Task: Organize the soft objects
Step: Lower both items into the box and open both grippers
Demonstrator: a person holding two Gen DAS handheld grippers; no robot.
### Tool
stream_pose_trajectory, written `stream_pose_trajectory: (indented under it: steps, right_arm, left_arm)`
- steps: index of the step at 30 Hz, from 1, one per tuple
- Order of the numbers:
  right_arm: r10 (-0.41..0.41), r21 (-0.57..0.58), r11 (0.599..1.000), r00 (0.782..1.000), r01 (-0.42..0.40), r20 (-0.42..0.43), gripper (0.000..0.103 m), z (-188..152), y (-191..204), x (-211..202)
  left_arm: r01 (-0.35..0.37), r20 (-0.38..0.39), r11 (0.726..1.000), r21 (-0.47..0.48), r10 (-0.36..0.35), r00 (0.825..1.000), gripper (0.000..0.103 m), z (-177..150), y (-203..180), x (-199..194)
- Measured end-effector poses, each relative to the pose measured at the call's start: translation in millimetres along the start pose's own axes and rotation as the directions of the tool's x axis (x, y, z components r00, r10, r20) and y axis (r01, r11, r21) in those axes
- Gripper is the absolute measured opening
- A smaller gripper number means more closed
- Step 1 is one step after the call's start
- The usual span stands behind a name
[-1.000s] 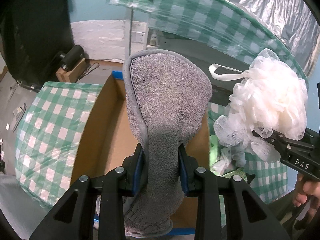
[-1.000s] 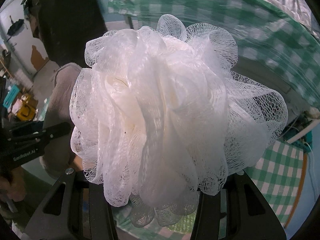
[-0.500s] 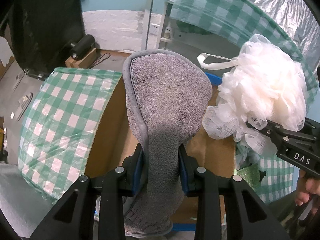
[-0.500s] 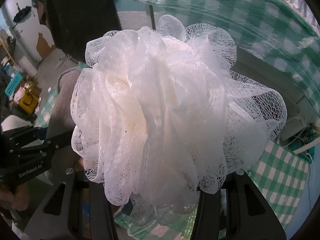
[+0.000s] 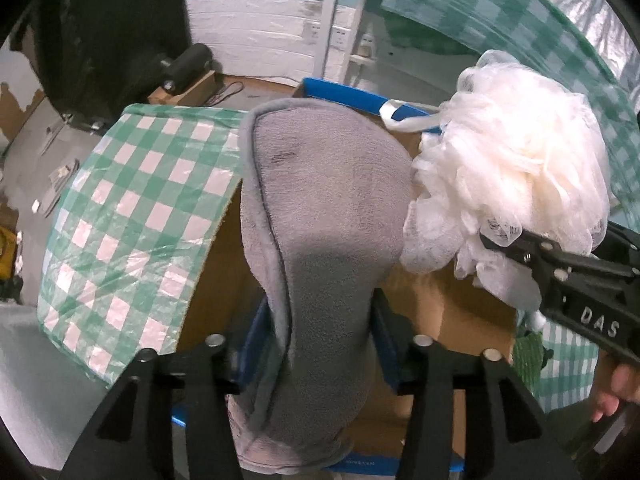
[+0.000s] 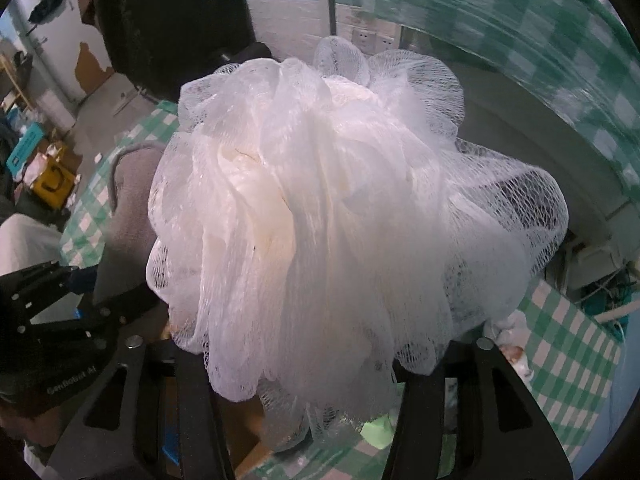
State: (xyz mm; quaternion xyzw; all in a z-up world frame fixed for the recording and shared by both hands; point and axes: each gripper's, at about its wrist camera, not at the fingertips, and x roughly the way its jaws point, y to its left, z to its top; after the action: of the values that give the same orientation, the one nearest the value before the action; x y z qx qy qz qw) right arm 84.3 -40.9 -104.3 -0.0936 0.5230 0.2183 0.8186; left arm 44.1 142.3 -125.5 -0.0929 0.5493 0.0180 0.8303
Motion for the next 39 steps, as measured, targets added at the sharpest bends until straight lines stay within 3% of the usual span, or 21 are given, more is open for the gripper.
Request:
stream_pose_trajectory:
  steps: [3,11,26,39]
  right_arm:
    - [0.002,-0.010,1.000,1.000,-0.002,0.008,0.073,1.3,1.8,-1.6]
    - [-0.010,-0.046,0.999,0.998,0.013,0.068,0.078,-1.0,4.2,-15.1]
    - [-0.022,0.002,1.000,0.994,0.022,0.110,0.079,-3.7,-8.4,-35.0]
    - [-0.042,0.042,0.998,0.991,0.037,0.125,0.080,-15.6,-23.5,-52.7]
  left_arm:
    - [-0.008,0.005,1.000,-0.012,0.008,1.000,0.055,2.1,2.8,-1.2]
    - [-0.013,0.030,1.000,-0.019,0.014,0.999,0.058,4.2,6.7,-9.3]
    - [-0.016,0.065,0.999,0.033,0.014,0.998,0.059,3.5,-12.8,-23.2]
    - [0.001,0.090,0.995,0.095,-0.009,0.996,0.067,3.4,-44.3,-35.6]
